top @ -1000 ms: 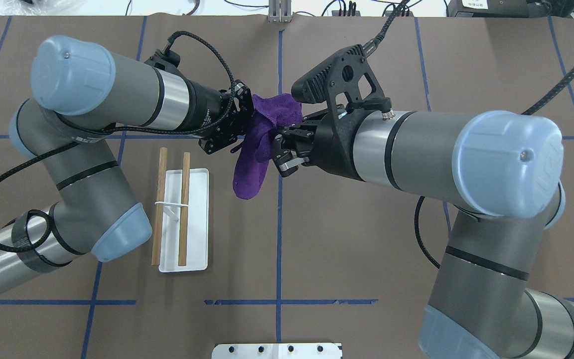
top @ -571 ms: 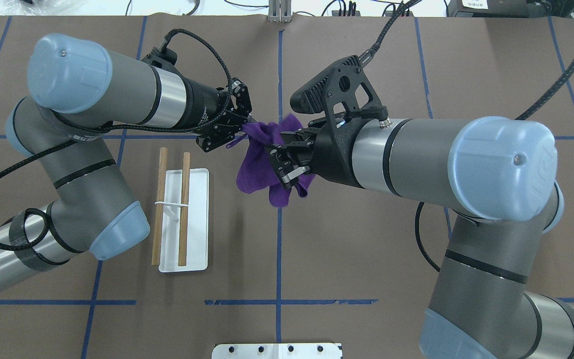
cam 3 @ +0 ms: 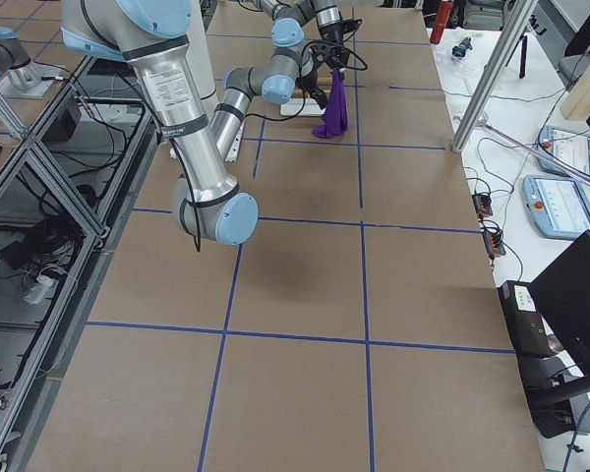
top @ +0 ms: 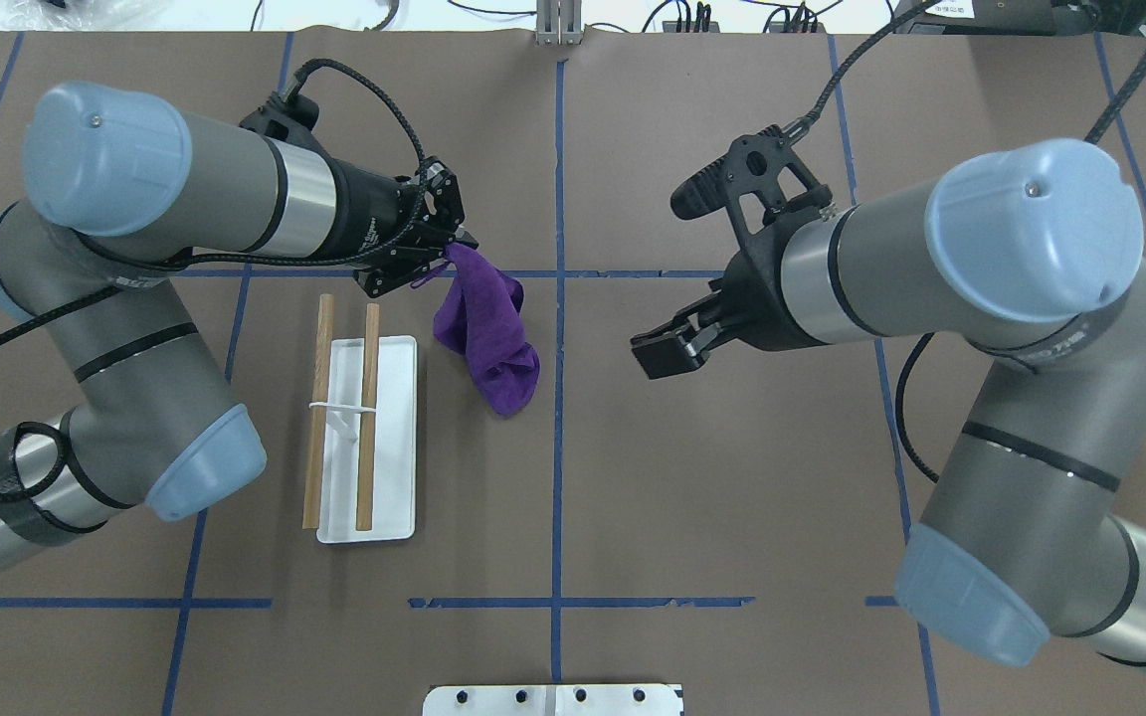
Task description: Hang towel on rack
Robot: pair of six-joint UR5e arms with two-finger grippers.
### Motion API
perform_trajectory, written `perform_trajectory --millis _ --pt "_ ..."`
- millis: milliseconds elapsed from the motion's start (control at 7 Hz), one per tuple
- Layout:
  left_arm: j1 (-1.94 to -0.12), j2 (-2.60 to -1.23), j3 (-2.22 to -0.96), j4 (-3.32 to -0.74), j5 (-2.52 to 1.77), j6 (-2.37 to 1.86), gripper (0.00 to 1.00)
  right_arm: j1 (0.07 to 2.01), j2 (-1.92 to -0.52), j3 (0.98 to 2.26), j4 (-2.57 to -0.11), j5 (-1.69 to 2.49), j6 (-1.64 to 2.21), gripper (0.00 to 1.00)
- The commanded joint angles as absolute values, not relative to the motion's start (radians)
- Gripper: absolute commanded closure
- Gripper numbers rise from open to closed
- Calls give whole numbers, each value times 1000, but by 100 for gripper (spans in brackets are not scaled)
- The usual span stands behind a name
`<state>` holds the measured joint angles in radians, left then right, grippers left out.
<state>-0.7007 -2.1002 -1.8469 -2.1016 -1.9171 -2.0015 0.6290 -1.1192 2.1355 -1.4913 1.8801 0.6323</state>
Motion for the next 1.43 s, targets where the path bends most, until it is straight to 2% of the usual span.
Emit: perform_trajectory --millis 0,429,714,1000,1143,1286 --pt "-732 -1989 -1908 -2102 -1922 -1773 100 750 -1144 2131 -1777 1951 597 0" --pt "-733 -1754 -1982 -2124 -1924 -1489 100 918 -1253 2103 -1859 1997 216 0" --pt "-732 -1535 -1976 -2361 -1925 -1351 100 997 -1328 2102 -1852 2008 76 0" --pt "-732 -1503 -1948 -2404 -1925 -1322 100 1003 -1333 2092 -1852 2014 75 0" --pt "-732 -1512 -1939 -2404 -1925 -1319 39 1006 -1335 2092 -1852 2019 75 0" --pt "-730 -1511 -1934 -2402 -1927 -1251 0 1017 -1338 2091 -1852 2025 75 0"
